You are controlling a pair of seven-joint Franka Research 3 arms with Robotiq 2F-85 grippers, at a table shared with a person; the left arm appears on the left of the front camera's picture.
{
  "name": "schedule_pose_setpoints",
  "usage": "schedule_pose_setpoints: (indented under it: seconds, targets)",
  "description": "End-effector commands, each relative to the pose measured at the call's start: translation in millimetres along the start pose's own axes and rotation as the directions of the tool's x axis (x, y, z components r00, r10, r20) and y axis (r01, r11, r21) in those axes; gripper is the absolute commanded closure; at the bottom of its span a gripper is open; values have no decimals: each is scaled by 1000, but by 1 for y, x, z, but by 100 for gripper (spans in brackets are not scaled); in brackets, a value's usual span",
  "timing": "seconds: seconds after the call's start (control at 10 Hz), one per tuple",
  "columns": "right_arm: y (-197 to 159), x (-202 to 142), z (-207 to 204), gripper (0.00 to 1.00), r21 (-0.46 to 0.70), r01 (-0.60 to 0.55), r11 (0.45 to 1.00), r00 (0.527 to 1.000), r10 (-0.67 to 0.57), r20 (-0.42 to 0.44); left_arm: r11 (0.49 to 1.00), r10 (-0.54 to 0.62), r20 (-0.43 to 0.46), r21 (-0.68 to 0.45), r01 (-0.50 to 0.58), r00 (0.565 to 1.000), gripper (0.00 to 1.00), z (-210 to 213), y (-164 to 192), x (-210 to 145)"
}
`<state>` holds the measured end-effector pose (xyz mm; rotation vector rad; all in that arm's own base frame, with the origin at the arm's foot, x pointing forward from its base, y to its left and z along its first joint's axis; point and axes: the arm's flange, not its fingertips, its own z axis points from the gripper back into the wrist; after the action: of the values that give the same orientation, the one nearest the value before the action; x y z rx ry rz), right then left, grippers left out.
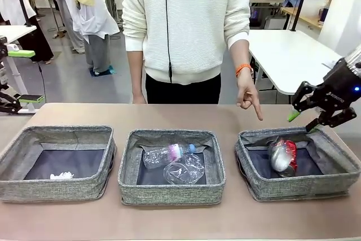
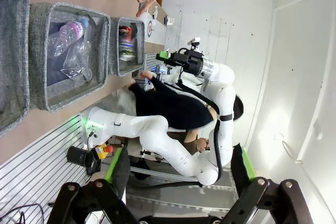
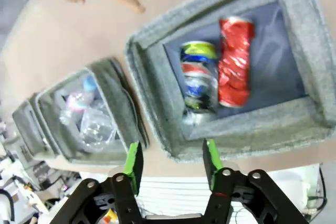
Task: Sort the waste into the appropriate baskets.
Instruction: Place the picked waste into the Fabric basket indicated by the person.
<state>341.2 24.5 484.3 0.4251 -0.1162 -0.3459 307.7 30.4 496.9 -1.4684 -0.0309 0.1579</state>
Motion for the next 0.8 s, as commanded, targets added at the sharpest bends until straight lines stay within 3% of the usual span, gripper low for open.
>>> schedule_pose_setpoints:
  seconds: [0.0,0.3,0.5,0.6,0.7]
  targets:
    - [-26,-43,-29,3,90,-13,996,999,10,34,1000,1,2,-22,-1,1000,0,-3,-4,-3]
    - [-26,-43,-30,0,78,-22,997,1000,21,21,1000,1,2,-22,-1,1000,0,-3,-4,-3]
    - [-22,-46,-29,0,79,-56,995,997,60,-48,1000,1,2,-22,-1,1000,0,-3,-4,-3]
    - [-20,-47,-17,0,165,-15,986,960,60,-273,1000,1,2,-22,-1,1000,0,-3,-4,-3]
    - [-27,-52,2,0,427,-157,890,832,353,-429,1000,1,2,-22,-1,1000,0,-3,-4,-3]
